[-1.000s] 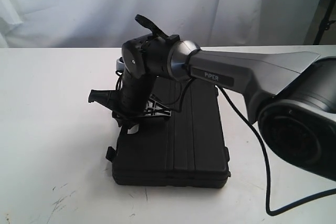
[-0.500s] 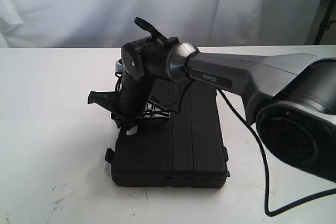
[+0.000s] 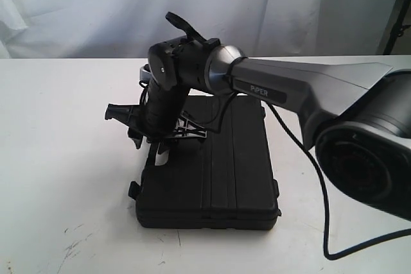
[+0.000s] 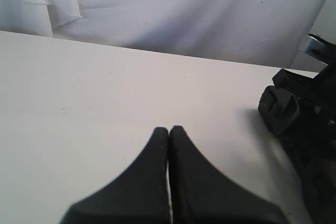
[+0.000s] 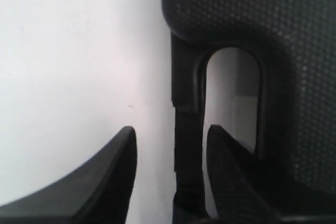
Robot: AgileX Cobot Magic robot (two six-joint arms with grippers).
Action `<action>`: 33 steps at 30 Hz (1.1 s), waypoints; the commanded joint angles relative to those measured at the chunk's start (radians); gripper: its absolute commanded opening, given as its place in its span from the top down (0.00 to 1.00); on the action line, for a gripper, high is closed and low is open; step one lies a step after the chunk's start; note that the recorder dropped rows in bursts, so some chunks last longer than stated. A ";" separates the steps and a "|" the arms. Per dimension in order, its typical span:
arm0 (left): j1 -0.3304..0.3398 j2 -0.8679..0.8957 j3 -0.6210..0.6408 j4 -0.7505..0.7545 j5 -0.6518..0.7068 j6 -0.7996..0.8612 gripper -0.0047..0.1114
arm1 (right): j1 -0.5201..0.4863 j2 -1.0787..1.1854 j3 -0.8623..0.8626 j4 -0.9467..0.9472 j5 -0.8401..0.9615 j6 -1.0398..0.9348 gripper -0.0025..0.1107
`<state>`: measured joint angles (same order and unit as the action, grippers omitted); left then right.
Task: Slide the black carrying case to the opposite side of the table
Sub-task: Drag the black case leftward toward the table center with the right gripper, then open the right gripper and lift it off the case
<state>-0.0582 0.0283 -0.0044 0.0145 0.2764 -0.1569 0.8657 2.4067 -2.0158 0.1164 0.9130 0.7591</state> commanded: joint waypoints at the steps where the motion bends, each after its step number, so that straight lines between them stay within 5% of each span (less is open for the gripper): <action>1: 0.001 -0.005 0.004 0.004 -0.009 0.001 0.96 | -0.015 -0.016 -0.030 -0.014 0.056 -0.016 0.62; 9: 0.001 -0.005 0.004 0.004 -0.009 0.001 0.96 | -0.019 -0.024 -0.135 -0.033 0.145 -0.075 0.64; 15: 0.001 -0.005 0.004 0.004 -0.009 0.001 0.96 | -0.070 -0.028 -0.215 -0.016 0.269 -0.252 0.98; 33: 0.001 -0.005 0.004 0.004 -0.009 0.001 0.96 | -0.088 -0.275 -0.211 -0.135 0.210 -0.544 0.98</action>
<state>-0.0582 0.0283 -0.0044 0.0145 0.2764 -0.1569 0.7672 2.1550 -2.2250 0.0000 1.1361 0.2354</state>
